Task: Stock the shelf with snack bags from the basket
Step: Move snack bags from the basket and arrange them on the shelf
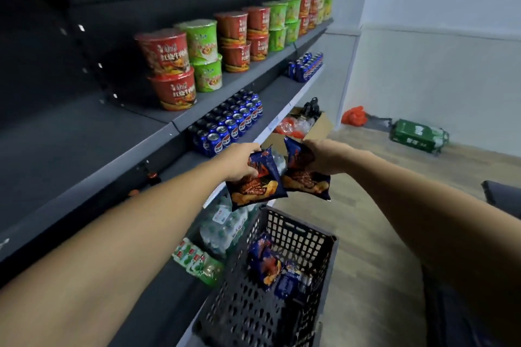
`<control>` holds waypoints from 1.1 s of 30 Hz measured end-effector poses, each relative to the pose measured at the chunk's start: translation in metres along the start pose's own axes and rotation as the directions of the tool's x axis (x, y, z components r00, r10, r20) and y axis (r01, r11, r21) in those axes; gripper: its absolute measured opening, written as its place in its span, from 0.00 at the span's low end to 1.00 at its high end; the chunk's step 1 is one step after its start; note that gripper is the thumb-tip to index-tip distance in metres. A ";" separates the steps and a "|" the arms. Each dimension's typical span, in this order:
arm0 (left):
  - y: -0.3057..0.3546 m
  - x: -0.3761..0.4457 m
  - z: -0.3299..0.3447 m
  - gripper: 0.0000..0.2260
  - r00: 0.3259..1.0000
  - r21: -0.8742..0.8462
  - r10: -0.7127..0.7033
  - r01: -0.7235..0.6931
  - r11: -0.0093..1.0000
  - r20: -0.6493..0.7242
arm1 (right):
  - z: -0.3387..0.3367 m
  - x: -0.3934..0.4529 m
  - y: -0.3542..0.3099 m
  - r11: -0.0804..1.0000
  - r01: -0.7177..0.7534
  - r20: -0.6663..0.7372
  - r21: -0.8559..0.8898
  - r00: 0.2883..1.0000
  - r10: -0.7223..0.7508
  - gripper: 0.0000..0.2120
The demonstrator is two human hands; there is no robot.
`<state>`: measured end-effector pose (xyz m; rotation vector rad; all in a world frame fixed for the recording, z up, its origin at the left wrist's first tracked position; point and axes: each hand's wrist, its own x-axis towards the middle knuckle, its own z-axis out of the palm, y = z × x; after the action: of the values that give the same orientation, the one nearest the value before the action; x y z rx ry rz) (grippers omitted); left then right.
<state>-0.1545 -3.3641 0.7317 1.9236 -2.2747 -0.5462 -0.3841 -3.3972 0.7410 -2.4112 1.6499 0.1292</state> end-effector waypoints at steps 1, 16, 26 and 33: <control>-0.003 -0.009 -0.008 0.25 1.000 0.006 -0.024 0.024 1.000 -0.014 | -0.006 0.004 -0.008 0.999 0.040 0.003 0.003 0.999 -0.040 0.23; -0.117 -0.255 -0.122 0.15 0.839 -0.147 -0.461 0.437 0.888 -0.288 | -0.069 0.002 -0.279 0.770 0.630 0.008 -0.103 0.774 -0.633 0.32; -0.217 -0.476 -0.130 0.14 0.666 -0.246 -0.655 0.609 0.754 -0.357 | -0.035 -0.082 -0.507 0.550 0.819 0.006 -0.161 0.558 -0.830 0.24; -0.282 -0.637 -0.125 0.22 0.527 -0.268 -0.763 0.726 0.633 -0.375 | -0.001 -0.139 -0.635 0.473 0.865 0.037 -0.169 0.485 -0.874 0.27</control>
<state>0.2673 -2.8070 0.8428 2.5909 -1.0320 -0.1770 0.1546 -3.0510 0.8505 -3.0704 0.1997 0.0204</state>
